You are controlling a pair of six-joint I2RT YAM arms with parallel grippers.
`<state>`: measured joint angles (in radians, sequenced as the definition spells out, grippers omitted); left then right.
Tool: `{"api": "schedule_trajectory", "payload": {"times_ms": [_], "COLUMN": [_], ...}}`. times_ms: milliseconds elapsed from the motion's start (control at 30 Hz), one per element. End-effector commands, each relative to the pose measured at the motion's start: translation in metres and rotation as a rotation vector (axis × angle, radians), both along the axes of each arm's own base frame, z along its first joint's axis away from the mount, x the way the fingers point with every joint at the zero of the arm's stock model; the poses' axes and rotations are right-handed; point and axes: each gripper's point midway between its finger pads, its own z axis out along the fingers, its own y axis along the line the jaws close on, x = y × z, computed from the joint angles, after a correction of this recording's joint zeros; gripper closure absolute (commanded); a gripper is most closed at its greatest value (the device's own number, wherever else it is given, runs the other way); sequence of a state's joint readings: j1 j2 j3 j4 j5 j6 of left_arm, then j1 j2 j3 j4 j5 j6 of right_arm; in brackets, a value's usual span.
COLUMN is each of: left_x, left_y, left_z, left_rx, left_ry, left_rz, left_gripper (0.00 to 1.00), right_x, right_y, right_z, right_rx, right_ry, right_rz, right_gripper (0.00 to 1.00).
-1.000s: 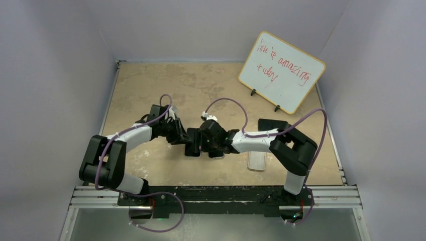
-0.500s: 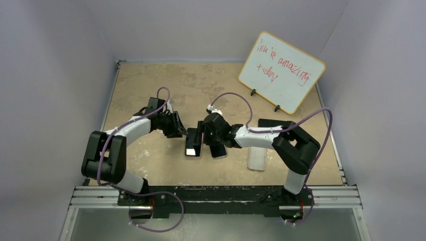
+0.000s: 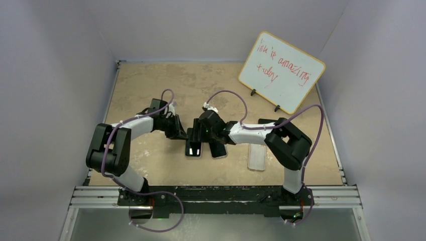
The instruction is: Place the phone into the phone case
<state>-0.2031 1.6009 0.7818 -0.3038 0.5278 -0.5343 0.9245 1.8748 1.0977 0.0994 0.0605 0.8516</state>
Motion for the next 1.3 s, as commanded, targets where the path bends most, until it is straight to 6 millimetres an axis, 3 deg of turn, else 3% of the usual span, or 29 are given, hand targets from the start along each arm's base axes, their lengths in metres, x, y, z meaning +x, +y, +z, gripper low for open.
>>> {"api": "schedule_trajectory", "payload": {"times_ms": [0,333,500,600,667,800,933,1067,1267], "left_x": [0.012,0.014,0.020,0.023,0.023,0.016,0.013,0.007,0.001], "left_y": [-0.013,-0.029,-0.031,-0.027,-0.025,-0.022,-0.031,-0.036,-0.015], "left_z": [0.011,0.014,0.027,0.028,0.023,0.013,0.018,0.015,0.015], "left_rx": [-0.068,-0.047,-0.048,-0.024,-0.012,0.007,-0.048,-0.063,0.061], "left_ry": [-0.061,-0.079,-0.122,-0.129,-0.116,-0.082,-0.115,-0.065,-0.030], "left_rz": [-0.060,-0.119,-0.106,-0.078,-0.068,-0.068,-0.125,-0.185,-0.117], "left_gripper": [0.86,0.85,0.69,0.66,0.68,0.83,0.88,0.83,0.70], "right_x": [0.010,0.015,0.012,0.012,0.011,0.008,0.008,0.010,0.009], "right_y": [0.007,0.018,0.015,0.011,0.009,0.007,0.007,0.010,0.002], "right_z": [0.014,0.020,0.017,0.017,0.018,0.017,0.018,0.020,0.023], "right_rx": [0.011,0.054,0.054,0.065,0.084,0.124,0.122,0.125,0.118], "right_ry": [-0.028,-0.082,-0.087,-0.084,-0.073,-0.053,-0.039,-0.040,-0.025], "right_rz": [-0.006,0.047,0.069,0.057,0.053,0.048,0.048,0.051,0.025], "right_gripper": [0.31,0.32,0.32,0.33,0.34,0.33,0.33,0.32,0.32]}}
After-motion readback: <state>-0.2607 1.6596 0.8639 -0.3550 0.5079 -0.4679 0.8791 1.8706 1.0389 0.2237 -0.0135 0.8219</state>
